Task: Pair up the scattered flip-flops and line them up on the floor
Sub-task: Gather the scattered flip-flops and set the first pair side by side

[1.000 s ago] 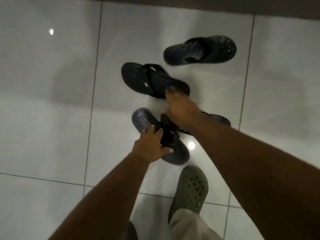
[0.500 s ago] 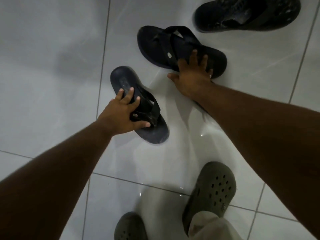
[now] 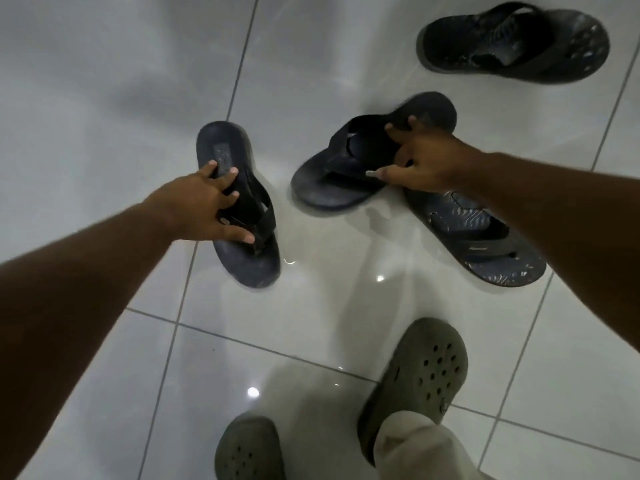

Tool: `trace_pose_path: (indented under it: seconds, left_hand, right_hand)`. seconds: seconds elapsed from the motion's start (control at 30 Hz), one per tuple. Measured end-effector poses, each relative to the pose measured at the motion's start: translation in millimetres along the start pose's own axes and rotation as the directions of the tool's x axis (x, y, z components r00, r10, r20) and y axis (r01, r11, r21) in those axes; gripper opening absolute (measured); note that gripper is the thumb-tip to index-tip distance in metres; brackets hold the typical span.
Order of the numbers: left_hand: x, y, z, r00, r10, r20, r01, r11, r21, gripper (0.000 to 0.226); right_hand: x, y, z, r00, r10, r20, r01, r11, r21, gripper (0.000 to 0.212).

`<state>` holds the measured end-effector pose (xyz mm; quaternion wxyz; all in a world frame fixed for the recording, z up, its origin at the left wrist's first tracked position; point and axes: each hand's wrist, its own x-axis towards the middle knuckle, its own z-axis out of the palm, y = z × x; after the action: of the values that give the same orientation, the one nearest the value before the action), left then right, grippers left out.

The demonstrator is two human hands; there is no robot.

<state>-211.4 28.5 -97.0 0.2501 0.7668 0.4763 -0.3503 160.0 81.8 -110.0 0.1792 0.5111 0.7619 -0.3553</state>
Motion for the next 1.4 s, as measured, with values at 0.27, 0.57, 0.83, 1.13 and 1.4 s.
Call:
trace_pose_path:
  seconds: [0.27,0.57,0.83,1.13,1.4]
  left_hand:
    - [10.6,55.8,13.3,0.983,-0.127,-0.136,0.101,0.979,-0.179,0.062]
    - [6.6,45.6,15.1,0.999,-0.043,-0.032,0.028,0.933,-0.36,0.028]
    - [-6.5,41.1,5.2,0.998,-0.067,0.007,0.065,0.94,-0.335,0.029]
    - [5.3,27.9,3.4,0.989,-0.131,-0.069,0.086,0.886,-0.456,0.025]
    - [-3.5,45.5,-11.1,0.963,-0.174,-0.207,0.098,0.938,-0.332,0.035]
  right_hand:
    - [14.6,-74.5,39.0,1.0,-0.021,-0.011,0.019,0.984,-0.178,0.061]
    - [13.1,-129.4,78.9,0.996,-0.064,0.063,0.067,0.996,-0.053,0.041]
    - [7.1,-140.1,97.5,0.991,-0.125,0.054,0.128,0.99,-0.06,0.04]
    - [2.1,-127.6,101.4,0.98,-0.195,0.034,0.197,0.976,-0.095,0.032]
    - [-28.4,-99.3,70.0,0.987,-0.072,-0.144,0.089,0.989,0.116,0.058]
